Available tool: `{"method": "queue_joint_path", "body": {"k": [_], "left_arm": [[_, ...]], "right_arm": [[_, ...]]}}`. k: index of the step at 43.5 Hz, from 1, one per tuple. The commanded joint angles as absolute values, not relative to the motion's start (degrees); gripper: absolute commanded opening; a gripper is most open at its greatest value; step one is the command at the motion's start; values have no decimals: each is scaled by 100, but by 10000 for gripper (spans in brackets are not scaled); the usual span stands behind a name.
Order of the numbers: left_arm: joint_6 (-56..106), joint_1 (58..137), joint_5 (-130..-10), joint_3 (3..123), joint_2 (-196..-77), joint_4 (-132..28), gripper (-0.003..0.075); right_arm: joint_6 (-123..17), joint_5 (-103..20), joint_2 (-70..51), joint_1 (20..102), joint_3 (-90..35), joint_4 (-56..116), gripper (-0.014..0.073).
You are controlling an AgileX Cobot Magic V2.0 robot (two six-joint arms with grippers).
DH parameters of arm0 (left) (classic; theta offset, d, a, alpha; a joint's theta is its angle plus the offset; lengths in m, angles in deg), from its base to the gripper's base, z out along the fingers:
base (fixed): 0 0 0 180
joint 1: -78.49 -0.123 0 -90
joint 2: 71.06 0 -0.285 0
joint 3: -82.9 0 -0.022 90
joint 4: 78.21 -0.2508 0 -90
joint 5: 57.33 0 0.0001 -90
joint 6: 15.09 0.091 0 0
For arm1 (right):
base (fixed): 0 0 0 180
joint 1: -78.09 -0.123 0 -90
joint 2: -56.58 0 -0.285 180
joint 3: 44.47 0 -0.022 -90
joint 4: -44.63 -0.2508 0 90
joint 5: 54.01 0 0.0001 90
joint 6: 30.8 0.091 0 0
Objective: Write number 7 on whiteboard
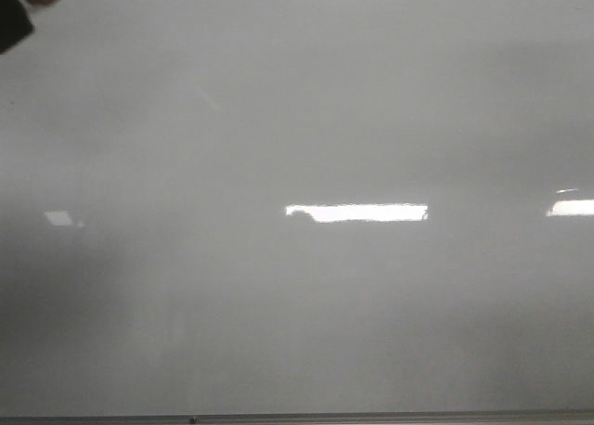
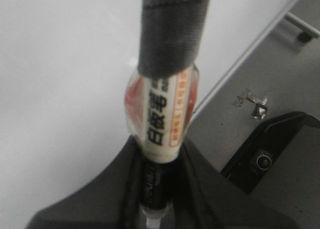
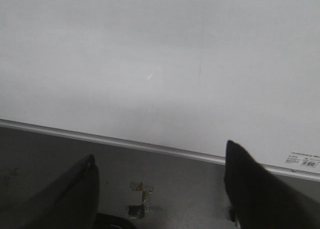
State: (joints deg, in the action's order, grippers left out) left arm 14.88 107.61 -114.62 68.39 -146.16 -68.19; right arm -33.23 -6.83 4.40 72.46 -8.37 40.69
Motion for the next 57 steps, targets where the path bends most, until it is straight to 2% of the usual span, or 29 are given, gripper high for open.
{"method": "queue_joint_path", "body": {"k": [1, 7, 14, 23, 36, 48, 57], "left_arm": [[1751, 11255, -11053, 7033, -14735, -6630, -21], [2053, 11768, -10829, 7033, -15125, -6630, -20], [2486, 12219, -10681, 7033, -15442, -6630, -20], [2636, 12567, -10566, 7033, -15484, -6630, -20], [2716, 12754, -10561, 7033, -15484, -6630, -20], [2716, 12754, -10524, 7033, -15484, -6563, -20], [2716, 12754, -10524, 7033, -15484, -6564, -21]], "right_arm": [[-3623, -851, 235, 7250, -1078, 3819, 540], [-4542, -580, -40, 7250, -1302, 3095, 540], [-6373, -179, -333, 7178, -1498, 1895, 540], [-8311, 235, -764, 6358, -1730, 1029, 540], [-8963, 94, -1586, 5081, -2537, 1016, 540], [-8977, -250, -2125, 4407, -3021, 970, 540], [-8977, -535, -2215, 4289, -3028, 811, 536]]}}
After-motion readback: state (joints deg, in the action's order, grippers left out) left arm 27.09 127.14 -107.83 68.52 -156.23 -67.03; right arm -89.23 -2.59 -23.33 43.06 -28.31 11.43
